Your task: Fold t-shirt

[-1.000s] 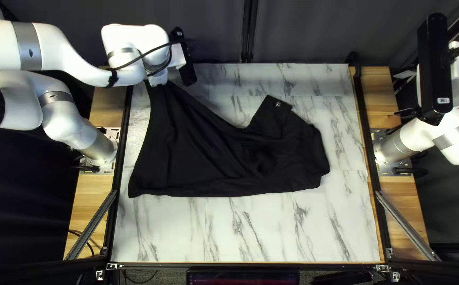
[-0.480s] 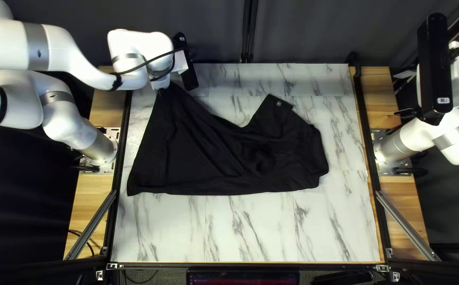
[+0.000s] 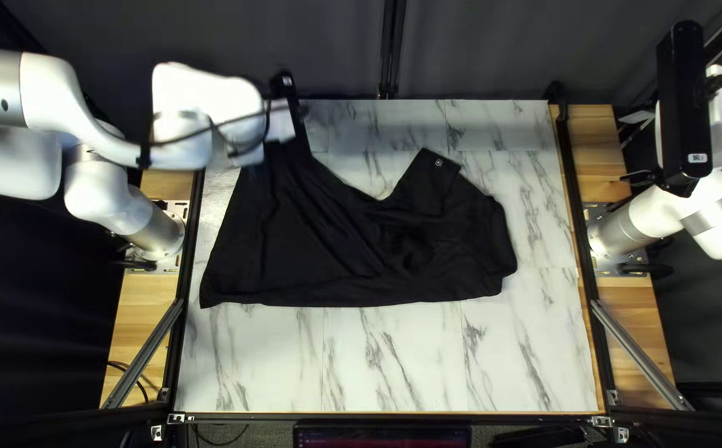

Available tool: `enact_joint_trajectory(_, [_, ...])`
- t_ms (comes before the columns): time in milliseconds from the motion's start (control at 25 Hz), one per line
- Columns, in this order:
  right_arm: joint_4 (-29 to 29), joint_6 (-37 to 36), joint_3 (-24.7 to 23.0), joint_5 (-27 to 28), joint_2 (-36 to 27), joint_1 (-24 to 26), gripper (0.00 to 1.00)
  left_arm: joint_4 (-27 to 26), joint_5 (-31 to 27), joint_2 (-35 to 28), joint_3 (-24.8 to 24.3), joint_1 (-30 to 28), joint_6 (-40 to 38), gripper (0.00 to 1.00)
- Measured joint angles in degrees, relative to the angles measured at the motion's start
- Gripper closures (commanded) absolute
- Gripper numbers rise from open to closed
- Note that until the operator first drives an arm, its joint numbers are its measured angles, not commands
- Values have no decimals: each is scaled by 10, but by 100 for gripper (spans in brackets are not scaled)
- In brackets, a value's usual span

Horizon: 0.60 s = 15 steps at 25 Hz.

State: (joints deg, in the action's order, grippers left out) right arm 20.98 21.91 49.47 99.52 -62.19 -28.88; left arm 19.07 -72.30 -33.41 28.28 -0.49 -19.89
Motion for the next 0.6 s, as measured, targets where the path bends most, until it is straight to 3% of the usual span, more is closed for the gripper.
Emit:
enact_joint_trajectory(320, [0, 0, 0, 0, 0, 0, 0, -15, -21, -14, 40, -55, 10, 0])
enact_joint_trajectory(600, [0, 0, 0, 0, 0, 0, 0, -15, 88, 105, 104, -22, 65, 0])
